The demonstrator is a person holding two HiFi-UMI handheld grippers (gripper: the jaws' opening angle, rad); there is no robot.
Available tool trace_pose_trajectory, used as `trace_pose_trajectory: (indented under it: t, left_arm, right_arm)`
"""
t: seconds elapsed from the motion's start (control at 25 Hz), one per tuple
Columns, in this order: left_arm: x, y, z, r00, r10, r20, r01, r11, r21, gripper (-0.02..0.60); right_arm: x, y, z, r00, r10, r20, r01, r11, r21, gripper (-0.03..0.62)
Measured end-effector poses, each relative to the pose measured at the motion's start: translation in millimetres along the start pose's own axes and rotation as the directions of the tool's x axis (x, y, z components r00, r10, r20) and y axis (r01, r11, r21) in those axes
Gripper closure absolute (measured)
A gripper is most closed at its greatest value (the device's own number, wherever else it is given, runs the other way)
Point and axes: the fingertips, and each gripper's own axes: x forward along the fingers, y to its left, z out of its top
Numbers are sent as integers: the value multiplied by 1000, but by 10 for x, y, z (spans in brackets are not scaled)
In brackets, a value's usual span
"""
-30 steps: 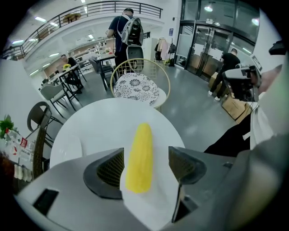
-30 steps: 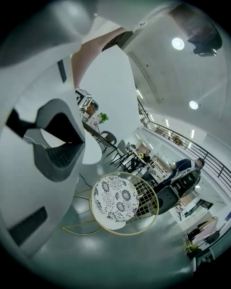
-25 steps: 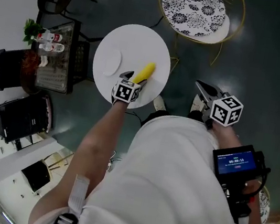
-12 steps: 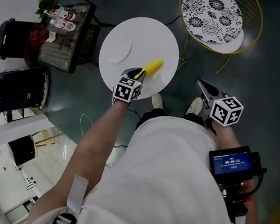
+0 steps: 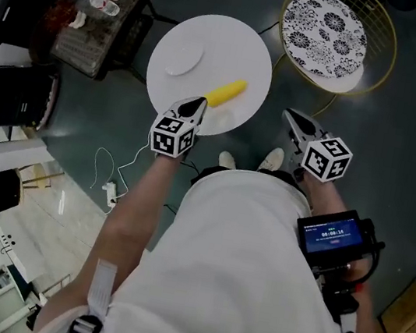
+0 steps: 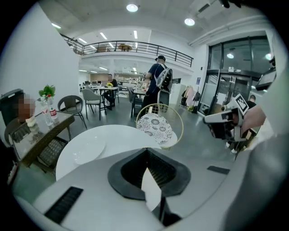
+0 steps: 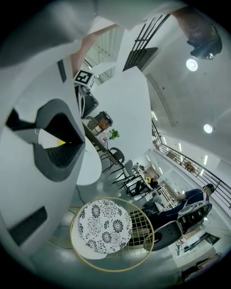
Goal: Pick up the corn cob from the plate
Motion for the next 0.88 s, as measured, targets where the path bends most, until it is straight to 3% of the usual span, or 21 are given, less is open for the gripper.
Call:
trace_pose_trajectory:
  t: [0.2, 0.4, 0.72, 0.88]
  left_arm:
    - [-448, 108, 148, 993, 10, 118, 1, 995, -97, 574]
    - [-890, 302, 186, 972, 40, 233, 7, 980, -198, 573]
    - [-1481, 530, -5, 949, 64, 310, 3, 978, -208, 573]
    - [-1534, 532, -84, 946, 62, 319, 6, 978, -208, 574]
  right_arm:
    - [195, 370, 267, 999, 47, 10, -46, 995, -85, 586]
    - [442, 777, 397, 995, 103, -6, -103, 976, -194, 586]
    - [762, 1388, 251, 984, 172, -36, -175, 946, -274, 586]
    - [797, 1520, 164, 979, 193, -60, -202, 937, -286, 586]
